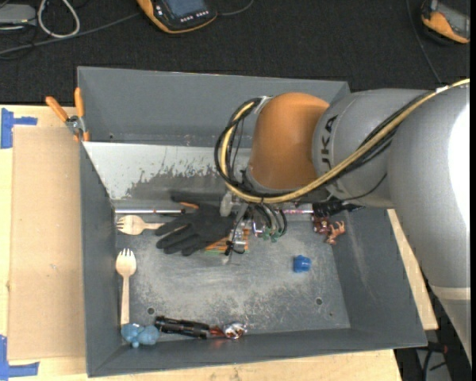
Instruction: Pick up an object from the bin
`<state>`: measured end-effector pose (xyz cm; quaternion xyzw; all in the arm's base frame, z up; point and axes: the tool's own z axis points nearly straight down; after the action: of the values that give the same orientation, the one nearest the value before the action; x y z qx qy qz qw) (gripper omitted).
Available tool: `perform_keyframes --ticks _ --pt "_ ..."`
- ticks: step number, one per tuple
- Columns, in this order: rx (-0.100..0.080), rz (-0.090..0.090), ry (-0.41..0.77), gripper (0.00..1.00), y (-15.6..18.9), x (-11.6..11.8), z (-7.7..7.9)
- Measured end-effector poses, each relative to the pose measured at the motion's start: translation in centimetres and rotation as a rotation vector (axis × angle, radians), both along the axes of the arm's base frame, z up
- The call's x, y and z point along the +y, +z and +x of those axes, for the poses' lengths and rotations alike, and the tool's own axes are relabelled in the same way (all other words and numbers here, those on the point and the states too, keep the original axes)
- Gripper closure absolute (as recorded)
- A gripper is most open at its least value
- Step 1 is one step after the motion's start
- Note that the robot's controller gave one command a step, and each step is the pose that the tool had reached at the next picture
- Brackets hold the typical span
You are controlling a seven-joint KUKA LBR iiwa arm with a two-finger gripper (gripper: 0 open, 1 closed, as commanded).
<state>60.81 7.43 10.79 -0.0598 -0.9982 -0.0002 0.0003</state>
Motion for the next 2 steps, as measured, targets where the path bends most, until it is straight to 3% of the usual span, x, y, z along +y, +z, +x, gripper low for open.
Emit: perform_keyframes --ticks 1,2 --pt "-0.006 0.0 0.186 0.0 -2.7 2.4 0.4" --pt "0.001 -0.001 -0.11 1.0 -3.6 0.8 0.4"
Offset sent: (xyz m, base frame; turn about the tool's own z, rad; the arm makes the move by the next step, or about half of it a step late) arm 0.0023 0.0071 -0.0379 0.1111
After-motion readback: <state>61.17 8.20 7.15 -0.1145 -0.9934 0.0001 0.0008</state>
